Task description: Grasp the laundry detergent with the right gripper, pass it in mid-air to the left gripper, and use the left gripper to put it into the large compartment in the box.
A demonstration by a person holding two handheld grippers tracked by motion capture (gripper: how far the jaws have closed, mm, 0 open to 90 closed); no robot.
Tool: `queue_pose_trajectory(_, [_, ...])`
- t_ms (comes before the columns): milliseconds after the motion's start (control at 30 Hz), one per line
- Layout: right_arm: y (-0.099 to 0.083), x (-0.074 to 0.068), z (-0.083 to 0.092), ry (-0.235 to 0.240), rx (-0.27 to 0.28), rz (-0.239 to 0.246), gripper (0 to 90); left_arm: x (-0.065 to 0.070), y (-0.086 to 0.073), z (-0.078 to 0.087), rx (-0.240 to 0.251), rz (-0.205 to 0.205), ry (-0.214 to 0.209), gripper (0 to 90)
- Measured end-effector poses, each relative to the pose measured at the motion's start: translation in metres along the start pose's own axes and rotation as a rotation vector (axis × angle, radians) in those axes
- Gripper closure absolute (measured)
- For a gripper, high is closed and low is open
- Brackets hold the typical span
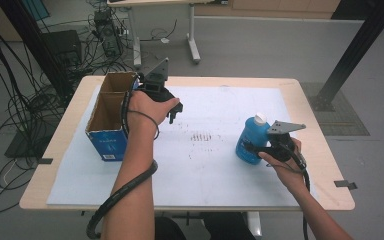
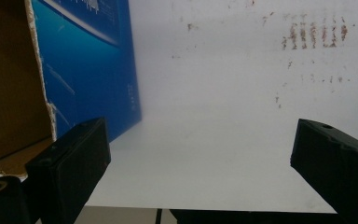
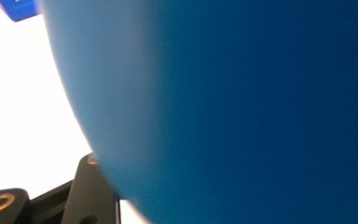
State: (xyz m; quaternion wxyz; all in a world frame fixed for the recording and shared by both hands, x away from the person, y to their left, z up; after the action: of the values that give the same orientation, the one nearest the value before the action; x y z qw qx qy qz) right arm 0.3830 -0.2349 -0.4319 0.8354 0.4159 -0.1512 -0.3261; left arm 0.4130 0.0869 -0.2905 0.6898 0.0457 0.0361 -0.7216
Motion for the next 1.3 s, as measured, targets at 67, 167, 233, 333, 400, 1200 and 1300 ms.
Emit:
queue_pose_trajectory(67, [0.0, 0.0, 0.0, 0.0, 0.0, 0.0, 44.3, 0.0, 0.0, 0.0, -0.001, 0.0, 0.0, 5.2])
queue_pose_trajectory(167, [0.0, 0.0, 0.0, 0.0, 0.0, -0.002, 44.3, 0.0, 0.0, 0.001, -0.001, 0.0, 0.0, 5.2])
queue_pose_trajectory(233, [0.0, 0.0, 0.0, 0.001, 0.001, -0.002, 44.4, -0.001, 0.0, 0.001, 0.001, 0.0, 0.0, 5.2])
queue_pose_trajectory(333, [0.0, 0.0, 0.0, 0.001, 0.001, -0.002, 44.4, -0.002, 0.0, 0.002, 0.001, 0.0, 0.001, 5.2])
queue_pose_trajectory(400, [0.0, 0.0, 0.0, 0.001, 0.001, -0.003, 44.4, -0.002, 0.0, 0.002, 0.0, 0.002, 0.001, 5.2])
queue_pose_trajectory(1200, [0.003, 0.002, 0.001, 0.016, -0.021, -0.019, 44.3, 0.008, -0.001, 0.023, 0.03, -0.053, -0.012, 5.2])
queue_pose_trajectory(1300, [0.006, 0.002, 0.005, 0.019, -0.02, -0.025, 44.4, 0.008, -0.002, 0.028, 0.032, -0.074, -0.018, 5.1])
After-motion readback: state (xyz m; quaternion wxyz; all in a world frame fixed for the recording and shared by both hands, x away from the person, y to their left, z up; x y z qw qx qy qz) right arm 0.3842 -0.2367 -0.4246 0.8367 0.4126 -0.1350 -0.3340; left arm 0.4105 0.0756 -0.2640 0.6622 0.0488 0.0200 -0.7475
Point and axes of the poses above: each handheld gripper's, and its own axes: z roughly backward along the jaws, y roughly out of its top, x roughly to its right, the point moved 5 cm from there along -z, roughly forward along the jaws, and after that the axes turned 5 degrees about -x, right-handed, at the moved point
